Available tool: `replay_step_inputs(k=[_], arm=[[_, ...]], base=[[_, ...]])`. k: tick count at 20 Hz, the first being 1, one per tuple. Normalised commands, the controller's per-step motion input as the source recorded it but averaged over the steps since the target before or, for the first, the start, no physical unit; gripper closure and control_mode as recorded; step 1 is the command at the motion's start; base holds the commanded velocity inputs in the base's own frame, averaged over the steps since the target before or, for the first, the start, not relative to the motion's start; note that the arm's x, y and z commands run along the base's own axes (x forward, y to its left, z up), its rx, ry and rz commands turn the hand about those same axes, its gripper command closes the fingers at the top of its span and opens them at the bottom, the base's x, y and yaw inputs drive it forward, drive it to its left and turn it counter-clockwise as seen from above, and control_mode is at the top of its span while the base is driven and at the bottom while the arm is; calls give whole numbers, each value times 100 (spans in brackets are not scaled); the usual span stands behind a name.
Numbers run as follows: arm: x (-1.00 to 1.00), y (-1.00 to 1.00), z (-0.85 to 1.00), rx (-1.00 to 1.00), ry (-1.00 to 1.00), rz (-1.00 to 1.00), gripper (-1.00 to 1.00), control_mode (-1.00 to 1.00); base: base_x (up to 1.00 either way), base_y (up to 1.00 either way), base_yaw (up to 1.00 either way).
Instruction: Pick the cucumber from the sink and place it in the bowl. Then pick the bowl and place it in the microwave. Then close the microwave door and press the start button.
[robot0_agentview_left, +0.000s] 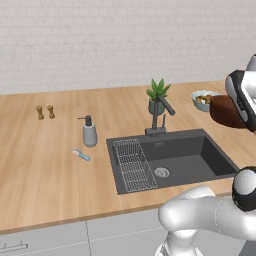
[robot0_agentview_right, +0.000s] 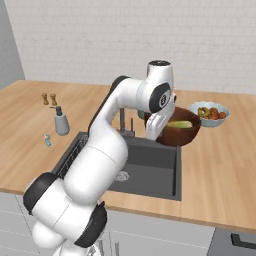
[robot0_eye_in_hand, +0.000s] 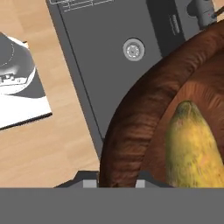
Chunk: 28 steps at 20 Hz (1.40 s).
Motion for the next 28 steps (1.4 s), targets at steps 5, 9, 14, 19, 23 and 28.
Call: replay_step_inputs(k=[5,9,14,19,23,28], arm=[[-34,95,32,0,-25,16,100,-100],[-39,91,36,0,-25,6,100,-100],[-27,71,65,0,-6,6,100,-100],[-23,62,39,-3,-5,13,100,-100],[-11,71,17,-5,-4,9,100,-100],[-10,50,7,0,0,9,100,-100]], base=[[0,0,0],[0,0,0],[0,0,0],[0,0,0],[0,0,0],[0,0,0]])
